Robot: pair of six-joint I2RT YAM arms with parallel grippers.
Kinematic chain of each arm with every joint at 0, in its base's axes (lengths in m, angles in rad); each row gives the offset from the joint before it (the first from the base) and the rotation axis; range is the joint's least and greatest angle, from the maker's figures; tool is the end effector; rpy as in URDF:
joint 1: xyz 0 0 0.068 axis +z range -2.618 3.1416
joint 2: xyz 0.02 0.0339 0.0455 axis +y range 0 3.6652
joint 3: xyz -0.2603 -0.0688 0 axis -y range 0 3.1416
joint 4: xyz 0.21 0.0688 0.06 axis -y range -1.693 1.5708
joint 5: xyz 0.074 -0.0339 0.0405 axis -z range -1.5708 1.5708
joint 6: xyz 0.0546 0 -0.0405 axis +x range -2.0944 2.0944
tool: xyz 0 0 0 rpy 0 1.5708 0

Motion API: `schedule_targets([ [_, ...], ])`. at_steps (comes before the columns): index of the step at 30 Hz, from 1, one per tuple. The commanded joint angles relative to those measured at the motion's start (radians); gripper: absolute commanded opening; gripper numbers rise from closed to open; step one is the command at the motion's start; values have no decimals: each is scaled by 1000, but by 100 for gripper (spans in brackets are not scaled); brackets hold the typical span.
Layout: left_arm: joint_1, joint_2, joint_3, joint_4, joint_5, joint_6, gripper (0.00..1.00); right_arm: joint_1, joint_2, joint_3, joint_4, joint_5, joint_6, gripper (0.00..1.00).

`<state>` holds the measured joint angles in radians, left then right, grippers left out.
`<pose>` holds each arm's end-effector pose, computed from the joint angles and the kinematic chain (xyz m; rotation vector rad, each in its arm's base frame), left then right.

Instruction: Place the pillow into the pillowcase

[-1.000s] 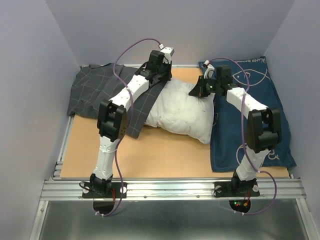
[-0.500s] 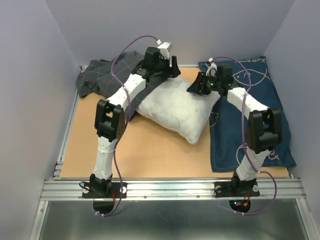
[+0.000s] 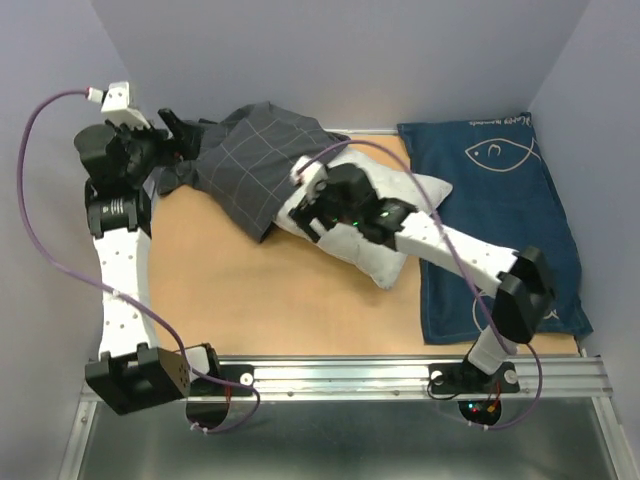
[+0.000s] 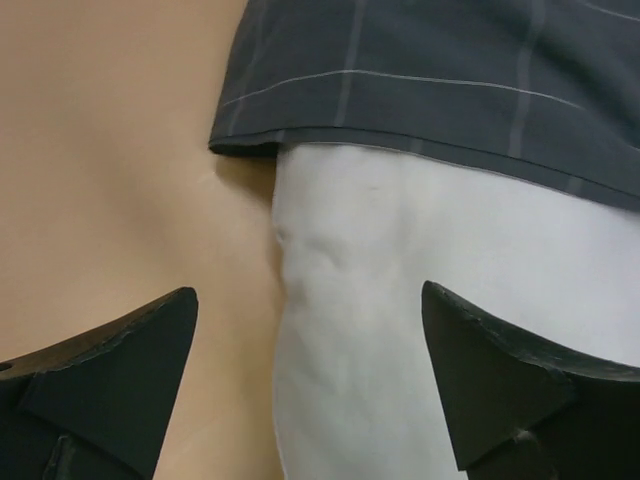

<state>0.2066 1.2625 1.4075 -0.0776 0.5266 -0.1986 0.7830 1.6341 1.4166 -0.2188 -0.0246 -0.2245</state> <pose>0.2611 0.0267 0.4594 0.1191 1.5203 -0.3887 0.2620 0.2627 0.3322 -0.9926 1.7680 0.3800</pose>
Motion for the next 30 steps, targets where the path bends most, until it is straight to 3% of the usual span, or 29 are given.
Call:
schedule_targets([
  [1,57,-121,-229,-7,67,-74,99,117,147,82,-39,299,-174,98],
  [7,66,-256,-441,-40,0,-105,99,150,381,188,-24,468,-210,100],
  [10,65,-270,-522,-45,-25,-145,99,148,417,182,56,529,-249,99],
  [13,57,-246,-607,-39,-80,-194,99,144,432,222,67,506,-239,63],
  [14,53,-232,-645,-27,-82,-212,99,136,425,249,70,488,-225,36],
  [16,21,-171,-668,-1,-86,-261,95,128,409,283,67,467,-207,15],
  [17,2,-155,-694,22,-83,-274,89,112,394,310,68,445,-185,1],
  [21,-143,-106,-716,148,-112,-280,84,69,325,373,64,344,-134,1],
  [24,-203,-109,-748,252,-155,-318,90,41,308,432,62,307,-125,1],
  [27,-271,-120,-800,396,-287,-354,99,19,305,488,59,282,-107,1],
  [30,-337,-79,-823,513,-362,-332,99,7,314,534,55,270,-85,1],
])
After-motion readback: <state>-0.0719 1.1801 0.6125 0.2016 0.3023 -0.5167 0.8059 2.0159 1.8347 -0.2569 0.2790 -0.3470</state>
